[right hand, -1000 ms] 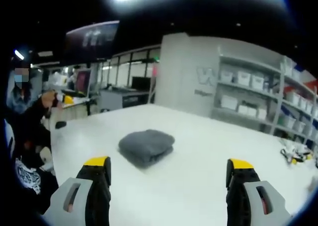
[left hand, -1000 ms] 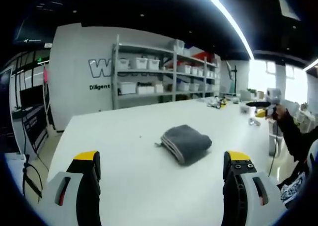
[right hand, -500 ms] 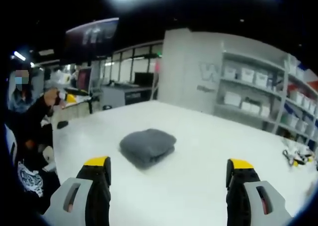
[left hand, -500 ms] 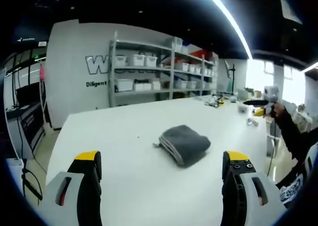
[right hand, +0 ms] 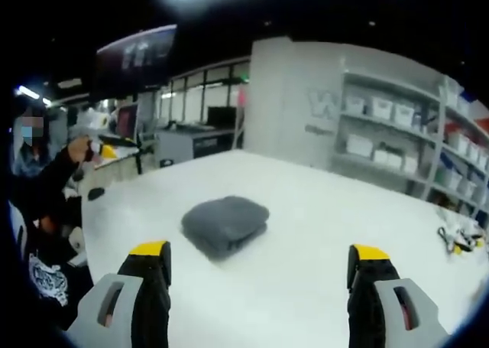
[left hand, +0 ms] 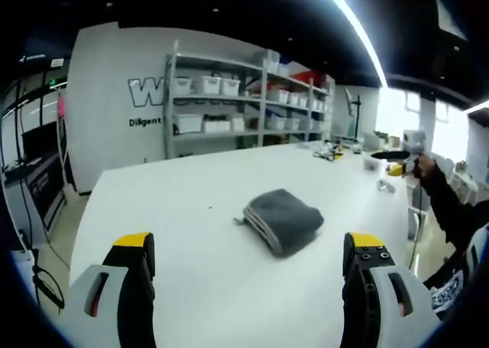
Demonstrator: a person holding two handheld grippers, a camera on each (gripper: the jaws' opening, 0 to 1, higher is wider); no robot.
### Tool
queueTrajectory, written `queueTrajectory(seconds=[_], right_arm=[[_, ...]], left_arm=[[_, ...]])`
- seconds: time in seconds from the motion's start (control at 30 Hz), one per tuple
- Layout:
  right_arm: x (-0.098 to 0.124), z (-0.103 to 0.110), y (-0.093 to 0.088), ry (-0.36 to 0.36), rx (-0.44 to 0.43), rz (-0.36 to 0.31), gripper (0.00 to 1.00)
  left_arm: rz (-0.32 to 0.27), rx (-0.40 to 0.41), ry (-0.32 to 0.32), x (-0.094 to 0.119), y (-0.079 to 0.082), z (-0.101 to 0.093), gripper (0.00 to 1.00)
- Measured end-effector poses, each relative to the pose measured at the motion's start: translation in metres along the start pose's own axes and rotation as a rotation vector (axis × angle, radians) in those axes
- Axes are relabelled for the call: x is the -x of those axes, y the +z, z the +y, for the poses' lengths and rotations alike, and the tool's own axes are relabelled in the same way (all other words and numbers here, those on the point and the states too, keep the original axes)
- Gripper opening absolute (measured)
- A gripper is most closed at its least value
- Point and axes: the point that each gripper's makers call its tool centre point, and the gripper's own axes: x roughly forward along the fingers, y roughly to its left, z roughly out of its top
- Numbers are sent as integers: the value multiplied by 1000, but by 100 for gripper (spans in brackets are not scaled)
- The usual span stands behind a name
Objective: Open the folded towel by lifting each exposed corner and separating the folded layers until the towel lies flat within the target outline without major curled edges
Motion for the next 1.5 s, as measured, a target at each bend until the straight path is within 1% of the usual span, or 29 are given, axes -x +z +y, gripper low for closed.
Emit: queueTrajectory(seconds=[0.13,0.23,0.4,0.5,0.57,0.7,0.8,0.87,1.1,1.17,1.3,1.37,1.4,1.5], right_arm=[[1,-3,0,-9,-3,5,97],[2,-2,1,7,-8,12,97],[2,-7,6,3,-2,21,97],[2,-11,9,16,-31,18,96],[2,-13,10,22,-42,21,96],[3,-11,11,21,-29,36,96],[2,-10,12,28,-30,38,96],[1,-14,13,23,-26,45,96],[-2,-18,22,11,-18,51,96],[-4,-20,25,9,-18,50,96],[-12,-25,27,5,-12,68,94],[-15,-23,26,8,-10,77,94],[-18,-21,25,11,-7,83,94],[-24,-20,26,20,-3,95,93]], left_arm=[[-1,-4,-4,-1,5,-3,100],[7,-12,-7,-4,8,-2,100],[19,-17,10,-7,15,9,100],[21,-7,12,-7,20,14,100],[23,-2,6,-7,20,11,100],[31,-8,1,-9,22,10,100],[39,-4,-21,-11,24,5,100],[46,-8,-27,-13,26,2,100],[60,-1,-41,-18,31,4,100],[62,6,-51,-19,33,4,100],[69,6,-62,-22,33,4,100],[74,10,-67,-24,33,5,100],[80,16,-81,-25,32,3,100],[86,18,-84,-29,33,4,100]])
